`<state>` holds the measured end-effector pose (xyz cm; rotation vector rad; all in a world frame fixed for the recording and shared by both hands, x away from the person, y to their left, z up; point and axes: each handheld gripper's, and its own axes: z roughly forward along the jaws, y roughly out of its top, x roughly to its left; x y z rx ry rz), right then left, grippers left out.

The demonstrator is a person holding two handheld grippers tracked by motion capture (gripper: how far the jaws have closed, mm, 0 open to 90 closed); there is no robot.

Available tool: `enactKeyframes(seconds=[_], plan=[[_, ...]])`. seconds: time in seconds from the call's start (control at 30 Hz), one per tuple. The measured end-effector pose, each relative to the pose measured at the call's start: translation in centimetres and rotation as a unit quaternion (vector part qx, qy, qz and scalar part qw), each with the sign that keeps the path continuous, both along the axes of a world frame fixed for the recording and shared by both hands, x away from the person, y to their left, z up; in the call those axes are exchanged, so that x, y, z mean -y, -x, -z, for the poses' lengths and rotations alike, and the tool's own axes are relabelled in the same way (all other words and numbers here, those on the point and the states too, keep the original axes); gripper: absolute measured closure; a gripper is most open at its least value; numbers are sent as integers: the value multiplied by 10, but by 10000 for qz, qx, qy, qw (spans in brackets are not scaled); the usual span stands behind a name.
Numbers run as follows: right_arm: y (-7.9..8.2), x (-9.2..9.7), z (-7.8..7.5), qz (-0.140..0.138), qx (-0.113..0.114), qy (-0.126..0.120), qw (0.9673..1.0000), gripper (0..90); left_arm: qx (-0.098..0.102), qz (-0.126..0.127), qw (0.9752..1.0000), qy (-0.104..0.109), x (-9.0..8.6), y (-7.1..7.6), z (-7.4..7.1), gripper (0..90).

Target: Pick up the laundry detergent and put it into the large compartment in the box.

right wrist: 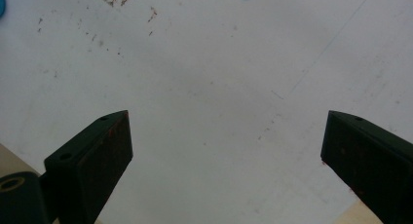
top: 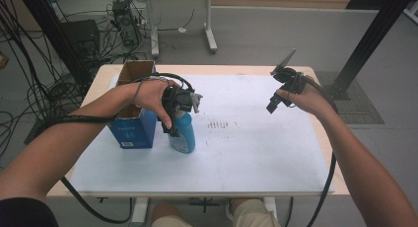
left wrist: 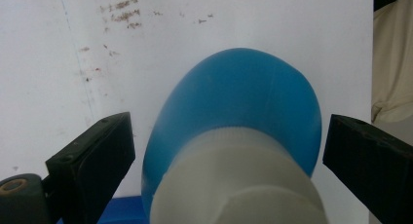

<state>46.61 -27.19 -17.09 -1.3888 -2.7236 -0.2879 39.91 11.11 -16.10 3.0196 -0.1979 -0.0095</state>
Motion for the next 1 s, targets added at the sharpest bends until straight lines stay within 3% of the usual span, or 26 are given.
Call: enactKeyframes(seconds=[0.33,1.0], plan=[[0,-2,0,-20,2,4,10000,48,71,1,10000,-12,-1,2,0,66],[0,0,1,-11,2,-17,10000,47,133,137,9997,-174,7,3,6,233]])
